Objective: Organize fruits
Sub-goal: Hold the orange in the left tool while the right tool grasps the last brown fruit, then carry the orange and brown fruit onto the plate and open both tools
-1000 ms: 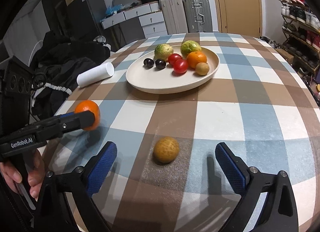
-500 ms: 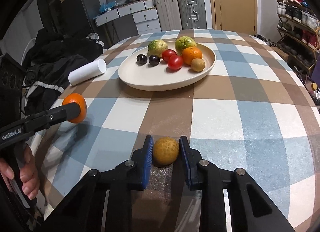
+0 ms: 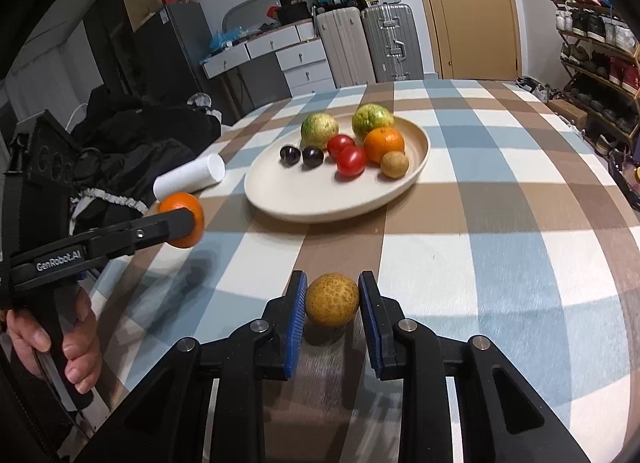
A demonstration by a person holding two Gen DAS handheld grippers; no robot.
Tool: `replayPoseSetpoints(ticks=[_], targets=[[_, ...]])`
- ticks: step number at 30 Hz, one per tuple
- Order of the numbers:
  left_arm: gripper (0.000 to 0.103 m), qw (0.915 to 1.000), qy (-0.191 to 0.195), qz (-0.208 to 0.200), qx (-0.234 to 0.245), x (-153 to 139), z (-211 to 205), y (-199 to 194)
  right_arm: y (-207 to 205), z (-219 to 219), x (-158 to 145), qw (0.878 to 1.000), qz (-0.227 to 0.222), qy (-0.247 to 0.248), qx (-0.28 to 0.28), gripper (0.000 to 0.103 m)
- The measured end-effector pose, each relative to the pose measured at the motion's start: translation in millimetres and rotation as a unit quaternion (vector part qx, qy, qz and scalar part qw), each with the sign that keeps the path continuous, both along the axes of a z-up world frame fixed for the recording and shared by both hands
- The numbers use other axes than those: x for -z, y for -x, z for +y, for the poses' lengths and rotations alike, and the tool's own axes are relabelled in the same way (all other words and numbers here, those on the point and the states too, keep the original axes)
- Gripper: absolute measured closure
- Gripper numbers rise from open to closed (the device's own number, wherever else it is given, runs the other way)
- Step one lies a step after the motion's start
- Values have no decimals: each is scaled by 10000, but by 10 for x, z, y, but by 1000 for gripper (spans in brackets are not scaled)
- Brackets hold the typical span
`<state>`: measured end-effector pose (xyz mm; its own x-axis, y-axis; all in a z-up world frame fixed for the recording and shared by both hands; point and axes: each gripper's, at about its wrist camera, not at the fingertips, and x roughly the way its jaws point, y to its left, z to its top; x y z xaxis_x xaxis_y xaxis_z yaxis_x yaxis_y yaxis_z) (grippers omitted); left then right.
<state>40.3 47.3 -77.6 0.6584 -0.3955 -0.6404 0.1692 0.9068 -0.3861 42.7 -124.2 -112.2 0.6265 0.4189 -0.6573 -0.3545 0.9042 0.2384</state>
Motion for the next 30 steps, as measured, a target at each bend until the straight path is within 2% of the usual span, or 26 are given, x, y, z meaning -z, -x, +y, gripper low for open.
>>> replayPoseSetpoints(ticks=[9,18,30], targets=[[64,10000,7,13,57,-86,-164,-450,-376,-68,-235,9996,-153,-227,-66,76],[64,10000,-26,83,6,-89,-143,-915,-903,97,-447,9985,-206,-383,-326,76],[64,9993,-118,357,-84,99,80,-1397,-1476,488,-274,9971,252,-343,-626,76]])
